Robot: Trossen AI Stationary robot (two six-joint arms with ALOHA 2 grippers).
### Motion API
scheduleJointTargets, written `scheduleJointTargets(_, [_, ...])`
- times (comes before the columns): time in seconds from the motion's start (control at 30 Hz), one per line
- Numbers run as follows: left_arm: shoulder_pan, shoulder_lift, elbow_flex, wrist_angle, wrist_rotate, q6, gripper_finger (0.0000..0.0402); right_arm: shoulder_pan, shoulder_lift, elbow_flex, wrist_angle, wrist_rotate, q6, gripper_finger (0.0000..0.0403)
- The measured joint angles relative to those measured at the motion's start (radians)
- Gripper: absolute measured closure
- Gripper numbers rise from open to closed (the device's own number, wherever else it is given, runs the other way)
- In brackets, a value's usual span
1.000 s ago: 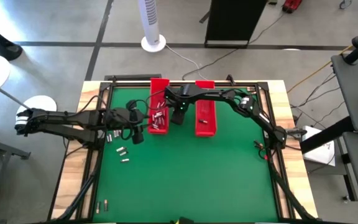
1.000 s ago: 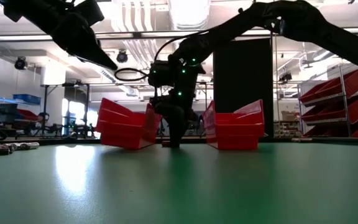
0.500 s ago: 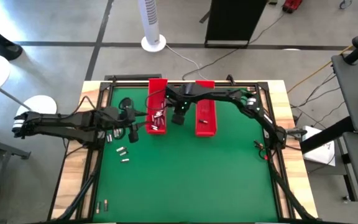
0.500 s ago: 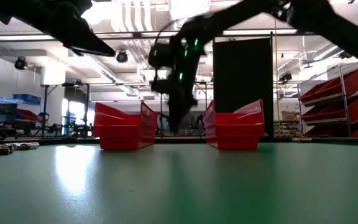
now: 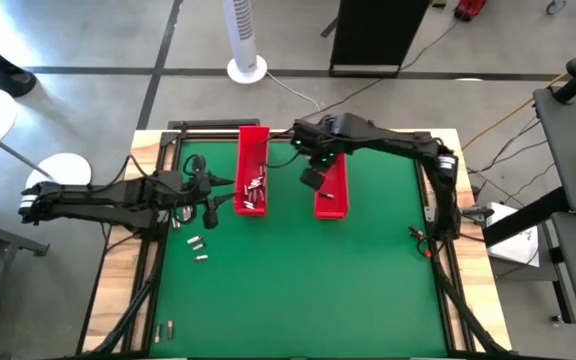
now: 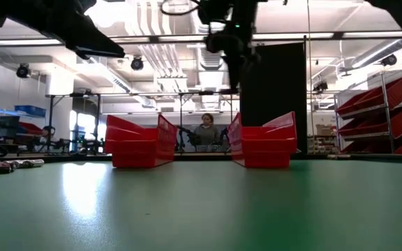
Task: Sort batteries
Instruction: Put the black battery into the right red bin
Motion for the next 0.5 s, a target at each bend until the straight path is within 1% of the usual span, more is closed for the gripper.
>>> scheduleJointTargets(0.1, [0.0, 0.002, 0.0, 0.015, 0.0, 0.0, 0.0265, -0.008, -0.057, -0.069, -0.001, 0.014, 0.084, 0.038])
scheduleJointTargets(0.2, [0.0, 0.001, 0.0, 0.024, 0.0, -0.002, 0.0265, -0.01, -0.088, -0.143, 0.007, 0.022, 0.145, 0.0365])
scheduleJointTargets(0.27, [0.0, -0.003, 0.0, 0.036, 0.0, -0.005, 0.0265, -0.008, -0.098, -0.188, 0.009, 0.023, 0.172, 0.0344])
scheduleJointTargets(0.37, [-0.008, -0.008, 0.0, 0.074, 0.007, -0.006, 0.0265, -0.004, -0.131, -0.232, 0.002, 0.023, 0.2, 0.0299])
scheduleJointTargets(0.5, [-0.027, -0.002, -0.003, 0.142, 0.084, 0.01, 0.0265, 0.02, -0.195, -0.291, 0.0, 0.024, 0.202, 0.0243])
